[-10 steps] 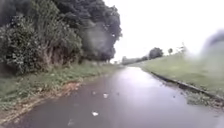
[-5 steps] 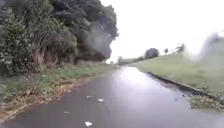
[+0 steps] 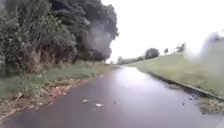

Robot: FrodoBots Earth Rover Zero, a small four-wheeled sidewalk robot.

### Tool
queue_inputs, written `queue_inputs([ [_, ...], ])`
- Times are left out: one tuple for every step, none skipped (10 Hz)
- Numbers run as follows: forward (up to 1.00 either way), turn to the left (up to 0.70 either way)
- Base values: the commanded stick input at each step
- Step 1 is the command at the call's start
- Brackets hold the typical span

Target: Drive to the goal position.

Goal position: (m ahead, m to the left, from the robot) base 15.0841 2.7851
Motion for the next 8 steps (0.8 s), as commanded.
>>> queue_inputs([
  [0.45,0.0],
  [0.45,0.0],
  [0.45,0.0],
  [0.45,0.0],
  [0.45,0.0],
  [0.45,0.0],
  [0.45,0.0],
  [0.45,0.0],
])
